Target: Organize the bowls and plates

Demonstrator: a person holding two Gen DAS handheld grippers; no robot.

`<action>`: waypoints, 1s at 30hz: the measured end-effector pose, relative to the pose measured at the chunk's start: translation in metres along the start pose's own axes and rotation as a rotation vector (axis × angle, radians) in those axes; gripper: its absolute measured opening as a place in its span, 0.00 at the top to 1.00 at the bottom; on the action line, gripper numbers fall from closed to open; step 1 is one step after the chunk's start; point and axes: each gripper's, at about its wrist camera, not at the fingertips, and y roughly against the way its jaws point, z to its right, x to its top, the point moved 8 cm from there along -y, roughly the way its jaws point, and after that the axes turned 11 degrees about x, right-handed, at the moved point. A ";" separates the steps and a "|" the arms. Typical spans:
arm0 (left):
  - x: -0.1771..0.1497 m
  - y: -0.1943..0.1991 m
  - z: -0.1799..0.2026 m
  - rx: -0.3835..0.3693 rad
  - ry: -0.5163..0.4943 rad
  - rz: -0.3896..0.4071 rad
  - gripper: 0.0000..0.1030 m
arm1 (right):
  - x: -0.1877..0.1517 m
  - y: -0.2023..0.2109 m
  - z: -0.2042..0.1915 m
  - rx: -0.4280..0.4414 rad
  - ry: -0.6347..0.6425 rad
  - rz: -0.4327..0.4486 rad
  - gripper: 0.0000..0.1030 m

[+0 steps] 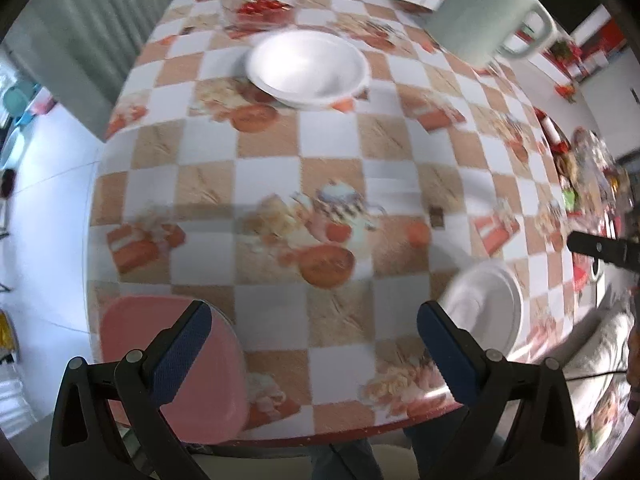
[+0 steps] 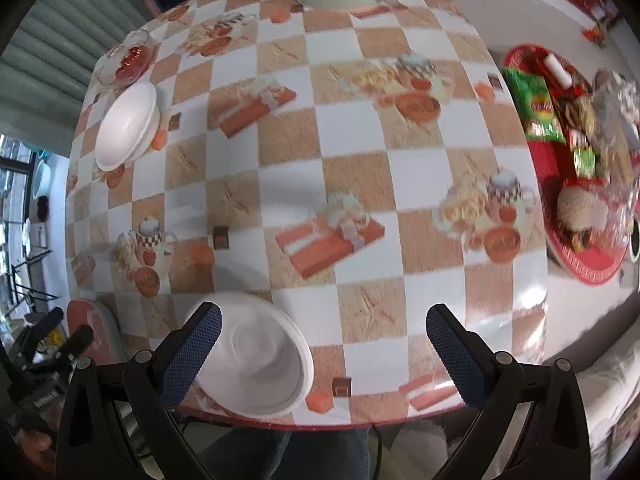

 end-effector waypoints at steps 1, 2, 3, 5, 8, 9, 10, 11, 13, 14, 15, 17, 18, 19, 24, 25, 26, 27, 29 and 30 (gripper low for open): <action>0.006 0.000 -0.006 0.010 0.016 0.001 0.00 | 0.006 0.001 -0.001 -0.007 0.015 0.001 0.00; 0.011 0.000 -0.010 0.017 0.028 0.001 0.00 | 0.015 0.001 -0.004 -0.011 0.037 0.000 0.00; 0.017 0.000 -0.014 0.021 0.043 0.005 0.00 | 0.021 0.001 -0.005 -0.014 0.055 -0.001 0.00; 0.029 0.000 -0.021 0.030 0.071 0.013 0.00 | 0.040 0.001 -0.007 -0.028 0.101 0.002 0.00; 0.048 -0.002 -0.029 0.069 0.105 0.017 0.00 | 0.067 -0.002 -0.008 -0.029 0.155 -0.006 0.00; 0.054 -0.003 -0.031 0.082 0.120 0.016 0.00 | 0.076 -0.004 -0.009 -0.029 0.172 -0.011 0.00; 0.059 -0.003 -0.032 0.088 0.130 0.016 0.00 | 0.084 -0.006 -0.010 -0.031 0.187 -0.017 0.00; 0.067 -0.005 -0.034 0.098 0.145 0.018 0.00 | 0.093 -0.009 -0.014 -0.030 0.205 -0.022 0.00; 0.079 -0.010 -0.037 0.123 0.165 0.012 0.00 | 0.109 -0.015 -0.024 -0.021 0.238 -0.031 0.00; 0.088 -0.014 -0.039 0.139 0.183 0.004 0.00 | 0.117 -0.020 -0.029 -0.016 0.251 -0.037 0.00; 0.092 -0.017 -0.040 0.146 0.194 -0.001 0.00 | 0.124 -0.025 -0.035 -0.008 0.262 -0.043 0.00; 0.106 -0.024 -0.043 0.166 0.221 -0.005 0.00 | 0.138 -0.036 -0.048 0.012 0.278 -0.057 0.00; 0.112 -0.027 -0.045 0.181 0.230 -0.001 0.00 | 0.143 -0.041 -0.052 0.020 0.280 -0.063 0.00; 0.120 -0.031 -0.047 0.199 0.239 0.000 0.00 | 0.148 -0.047 -0.058 0.031 0.279 -0.069 0.00; 0.149 -0.048 -0.051 0.247 0.245 -0.001 0.00 | 0.168 -0.081 -0.087 0.074 0.256 -0.093 0.00; 0.154 -0.051 -0.051 0.257 0.241 0.000 0.00 | 0.171 -0.086 -0.091 0.081 0.251 -0.096 0.00; 0.162 -0.056 -0.052 0.269 0.236 0.002 0.00 | 0.174 -0.092 -0.095 0.088 0.245 -0.099 0.00; 0.167 -0.059 -0.052 0.274 0.230 0.003 0.00 | 0.178 -0.098 -0.099 0.093 0.239 -0.102 0.00; 0.177 -0.068 -0.052 0.281 0.217 -0.002 0.00 | 0.185 -0.109 -0.106 0.097 0.225 -0.105 0.00; 0.180 -0.071 -0.052 0.282 0.209 -0.006 0.00 | 0.188 -0.113 -0.108 0.098 0.219 -0.106 0.00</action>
